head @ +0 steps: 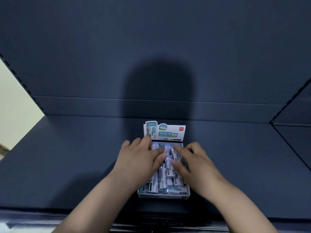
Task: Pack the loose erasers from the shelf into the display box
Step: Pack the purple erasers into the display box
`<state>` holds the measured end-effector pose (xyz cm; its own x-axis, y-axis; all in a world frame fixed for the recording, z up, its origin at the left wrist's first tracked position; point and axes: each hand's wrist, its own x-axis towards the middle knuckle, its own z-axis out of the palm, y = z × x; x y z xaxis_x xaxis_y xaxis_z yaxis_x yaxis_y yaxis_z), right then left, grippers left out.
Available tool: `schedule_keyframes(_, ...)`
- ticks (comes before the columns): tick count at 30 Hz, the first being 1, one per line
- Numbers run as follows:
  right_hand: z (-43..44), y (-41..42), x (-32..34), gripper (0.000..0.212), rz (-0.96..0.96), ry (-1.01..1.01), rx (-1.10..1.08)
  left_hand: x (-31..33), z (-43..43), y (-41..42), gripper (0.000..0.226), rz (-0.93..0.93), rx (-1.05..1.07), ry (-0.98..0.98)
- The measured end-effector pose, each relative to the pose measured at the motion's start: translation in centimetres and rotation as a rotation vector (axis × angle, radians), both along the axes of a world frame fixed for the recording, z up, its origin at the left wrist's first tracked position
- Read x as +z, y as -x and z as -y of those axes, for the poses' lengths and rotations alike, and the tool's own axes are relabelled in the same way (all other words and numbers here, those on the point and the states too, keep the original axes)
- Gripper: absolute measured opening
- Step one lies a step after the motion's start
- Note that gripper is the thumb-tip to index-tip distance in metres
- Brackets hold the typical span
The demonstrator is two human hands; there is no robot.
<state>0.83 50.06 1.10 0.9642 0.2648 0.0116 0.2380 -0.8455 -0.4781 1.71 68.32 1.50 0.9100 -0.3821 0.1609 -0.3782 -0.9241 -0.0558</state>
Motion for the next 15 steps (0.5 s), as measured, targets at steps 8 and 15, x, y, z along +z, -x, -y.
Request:
schedule_keyframes(8,0.8,-1.1,-0.3,0.049,-0.044,-0.002,-0.038,0.4,0.1,0.0,0.081,-0.118,-0.034,-0.013)
schedule_keyframes(15,0.7,-0.8,-0.8,0.051,-0.039,-0.04,-0.053,-1.6,-0.8,0.0,0.066,0.043,-0.021,0.041)
